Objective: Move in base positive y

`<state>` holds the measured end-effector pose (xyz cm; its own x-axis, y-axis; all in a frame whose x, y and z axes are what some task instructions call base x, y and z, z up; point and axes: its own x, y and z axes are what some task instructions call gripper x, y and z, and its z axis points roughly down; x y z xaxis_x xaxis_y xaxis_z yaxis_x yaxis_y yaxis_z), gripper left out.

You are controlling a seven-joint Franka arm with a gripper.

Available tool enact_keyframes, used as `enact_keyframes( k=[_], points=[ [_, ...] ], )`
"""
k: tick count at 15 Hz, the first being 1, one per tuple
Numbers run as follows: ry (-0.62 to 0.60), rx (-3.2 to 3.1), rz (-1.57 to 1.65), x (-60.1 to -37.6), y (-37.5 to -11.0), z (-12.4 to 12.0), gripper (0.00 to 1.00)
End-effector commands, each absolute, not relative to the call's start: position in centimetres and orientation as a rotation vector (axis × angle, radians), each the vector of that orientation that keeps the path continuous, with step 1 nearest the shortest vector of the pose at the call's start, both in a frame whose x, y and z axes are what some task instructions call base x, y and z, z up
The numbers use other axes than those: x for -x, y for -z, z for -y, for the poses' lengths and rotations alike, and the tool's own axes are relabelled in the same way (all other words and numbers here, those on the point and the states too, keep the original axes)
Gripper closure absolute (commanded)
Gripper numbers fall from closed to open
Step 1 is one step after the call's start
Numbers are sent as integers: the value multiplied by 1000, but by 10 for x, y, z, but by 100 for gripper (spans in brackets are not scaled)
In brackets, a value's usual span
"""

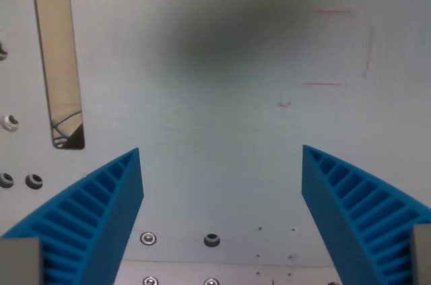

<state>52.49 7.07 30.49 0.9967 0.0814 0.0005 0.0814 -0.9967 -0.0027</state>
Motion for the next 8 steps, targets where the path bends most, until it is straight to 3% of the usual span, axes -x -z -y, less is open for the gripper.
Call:
enact_keyframes(
  k=[1, 8],
  points=[
    [-10, 3144, 104, -532, -307, -84, 0],
    [-10, 3144, 104, -536, -307, -120, 0]
  ],
)
